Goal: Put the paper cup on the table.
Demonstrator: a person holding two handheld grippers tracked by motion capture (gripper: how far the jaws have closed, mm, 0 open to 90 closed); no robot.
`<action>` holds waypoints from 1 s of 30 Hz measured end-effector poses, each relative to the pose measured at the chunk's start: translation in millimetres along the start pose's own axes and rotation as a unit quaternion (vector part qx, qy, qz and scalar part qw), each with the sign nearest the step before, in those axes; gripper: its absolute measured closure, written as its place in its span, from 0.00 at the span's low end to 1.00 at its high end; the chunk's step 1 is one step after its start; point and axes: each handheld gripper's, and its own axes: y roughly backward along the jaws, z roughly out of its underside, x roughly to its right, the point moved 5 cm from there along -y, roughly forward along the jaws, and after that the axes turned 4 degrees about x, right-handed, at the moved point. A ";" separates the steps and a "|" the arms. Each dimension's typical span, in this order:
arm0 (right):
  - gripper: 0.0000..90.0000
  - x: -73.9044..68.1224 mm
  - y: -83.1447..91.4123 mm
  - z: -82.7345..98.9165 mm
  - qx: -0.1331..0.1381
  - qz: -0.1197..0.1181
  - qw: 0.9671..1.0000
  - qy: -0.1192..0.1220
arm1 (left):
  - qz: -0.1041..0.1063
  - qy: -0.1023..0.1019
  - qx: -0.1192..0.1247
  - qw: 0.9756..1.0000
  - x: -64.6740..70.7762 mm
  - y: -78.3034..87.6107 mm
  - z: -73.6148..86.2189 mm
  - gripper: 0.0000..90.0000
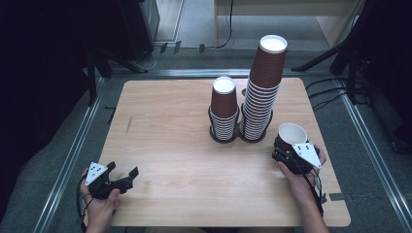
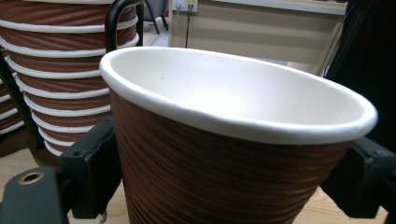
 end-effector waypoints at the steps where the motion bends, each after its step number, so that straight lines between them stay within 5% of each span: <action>1: 0.13 -0.2 0.3 0.2 -0.001 0.000 1.000 0.000 | 0.000 -0.001 0.000 1.000 -0.3 0.2 0.0 0.04; 9: 0.12 -0.9 4.7 1.4 -0.007 -0.004 1.000 -0.003 | 0.002 0.002 0.002 1.000 -0.6 -0.3 0.2 0.04; 16: 0.11 2.1 7.2 0.7 -0.012 -0.012 0.999 -0.030 | 0.003 0.002 0.003 1.000 -0.9 -0.1 0.0 0.04; 21: 0.05 -1.1 9.8 -0.3 -0.008 -0.027 0.999 -0.016 | 0.003 0.002 0.004 1.000 -1.0 -0.2 0.0 0.04; 30: 0.00 -0.8 13.4 -3.8 -0.007 -0.038 0.999 -0.026 | 0.006 0.004 0.005 1.000 -2.1 0.0 -0.1 0.04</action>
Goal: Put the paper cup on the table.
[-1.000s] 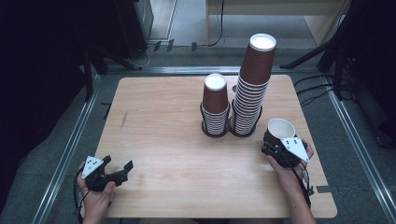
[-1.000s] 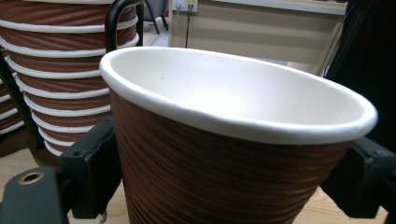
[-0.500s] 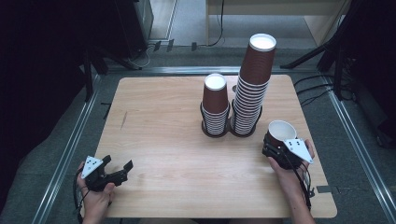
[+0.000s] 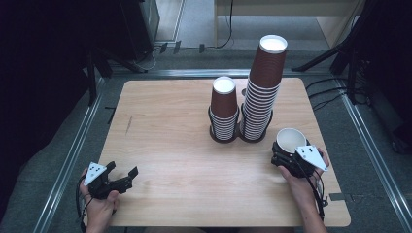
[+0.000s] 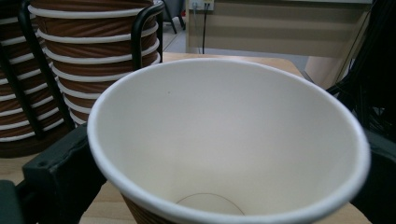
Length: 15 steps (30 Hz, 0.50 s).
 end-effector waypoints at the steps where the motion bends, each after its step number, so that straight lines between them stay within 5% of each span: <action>1: 0.00 0.6 0.8 -0.4 0.000 0.001 1.000 0.002 | 0.000 0.000 0.000 1.000 0.0 0.0 0.0 0.04; 15: 0.00 5.7 22.0 -4.9 -0.002 -0.014 1.000 -0.004 | 0.000 0.001 0.003 1.000 0.3 0.5 0.1 0.04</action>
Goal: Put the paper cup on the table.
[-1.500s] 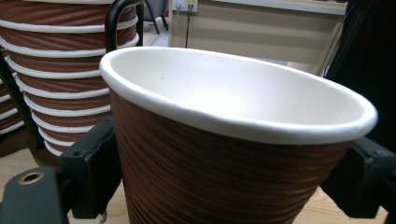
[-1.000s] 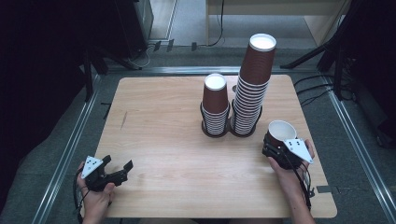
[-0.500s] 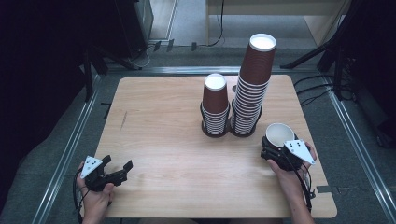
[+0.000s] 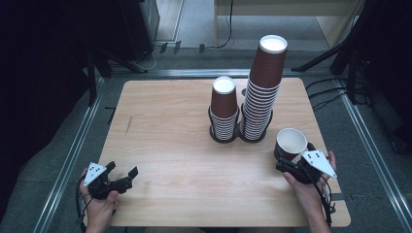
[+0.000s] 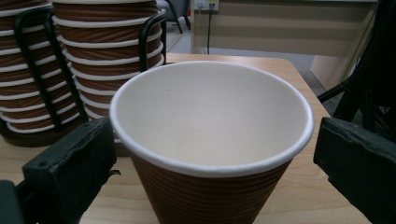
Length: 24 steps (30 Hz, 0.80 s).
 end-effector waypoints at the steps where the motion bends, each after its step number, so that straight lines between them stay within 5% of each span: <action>1: 0.00 -0.4 1.8 -0.2 0.000 -0.002 1.000 0.001 | 0.000 0.000 0.000 1.000 0.1 0.0 0.0 0.04; 9: 0.00 1.2 10.6 2.4 -0.001 -0.011 1.000 0.003 | 0.001 0.002 0.001 1.000 -0.1 0.3 -0.1 0.04; 24: 0.00 29.1 31.6 12.4 -0.011 0.001 1.000 -0.004 | 0.000 -0.001 0.002 1.000 0.9 0.4 0.2 0.04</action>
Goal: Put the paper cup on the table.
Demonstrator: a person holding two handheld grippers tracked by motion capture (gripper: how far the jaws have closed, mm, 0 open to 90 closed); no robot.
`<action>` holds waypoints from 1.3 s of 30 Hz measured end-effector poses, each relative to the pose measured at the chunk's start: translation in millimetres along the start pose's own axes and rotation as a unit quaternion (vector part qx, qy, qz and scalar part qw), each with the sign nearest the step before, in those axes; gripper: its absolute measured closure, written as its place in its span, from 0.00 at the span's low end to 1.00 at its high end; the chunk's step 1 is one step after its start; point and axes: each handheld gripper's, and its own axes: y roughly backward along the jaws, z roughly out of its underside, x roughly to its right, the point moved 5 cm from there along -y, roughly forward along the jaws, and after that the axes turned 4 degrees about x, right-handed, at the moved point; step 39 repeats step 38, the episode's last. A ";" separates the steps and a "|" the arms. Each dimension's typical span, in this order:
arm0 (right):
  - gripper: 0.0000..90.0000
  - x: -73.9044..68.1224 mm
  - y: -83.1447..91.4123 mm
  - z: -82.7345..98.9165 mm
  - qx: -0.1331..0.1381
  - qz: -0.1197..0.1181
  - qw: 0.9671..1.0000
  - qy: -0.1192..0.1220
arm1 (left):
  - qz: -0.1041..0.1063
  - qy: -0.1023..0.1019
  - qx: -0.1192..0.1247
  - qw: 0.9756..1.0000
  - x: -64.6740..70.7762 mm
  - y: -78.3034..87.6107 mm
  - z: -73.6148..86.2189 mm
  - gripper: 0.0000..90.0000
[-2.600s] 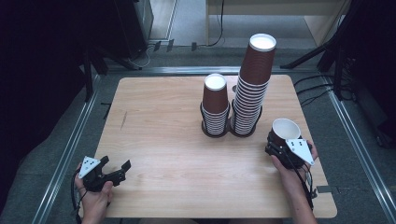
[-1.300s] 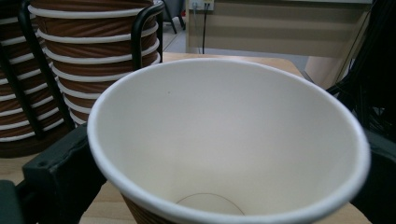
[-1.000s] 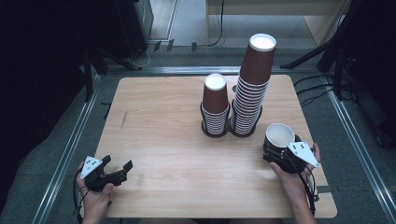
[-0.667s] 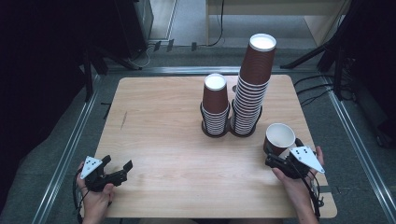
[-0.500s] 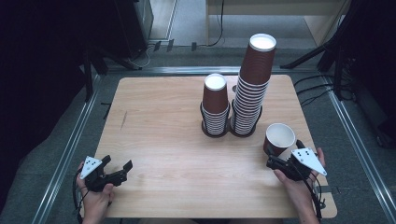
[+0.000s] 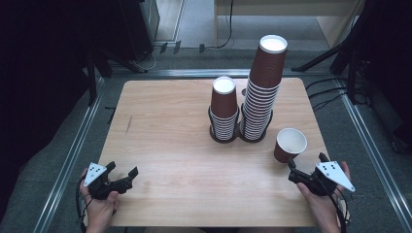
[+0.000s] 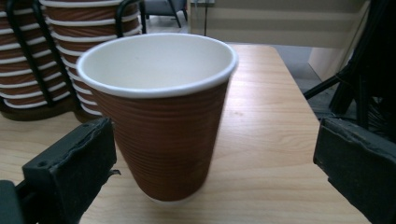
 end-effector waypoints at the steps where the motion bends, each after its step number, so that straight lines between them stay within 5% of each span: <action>1: 0.00 2.2 1.0 0.9 -0.002 0.002 1.000 0.001 | 0.000 0.000 0.000 1.000 0.0 0.0 0.0 0.04; 24: 0.00 55.8 19.1 18.2 -0.020 0.054 0.998 0.001 | 0.000 0.000 0.001 1.000 0.0 0.2 0.2 0.04; 39: 0.00 56.5 20.7 22.9 -0.027 0.056 0.998 0.011 | 0.000 -0.004 0.000 1.000 0.6 -0.6 0.3 0.04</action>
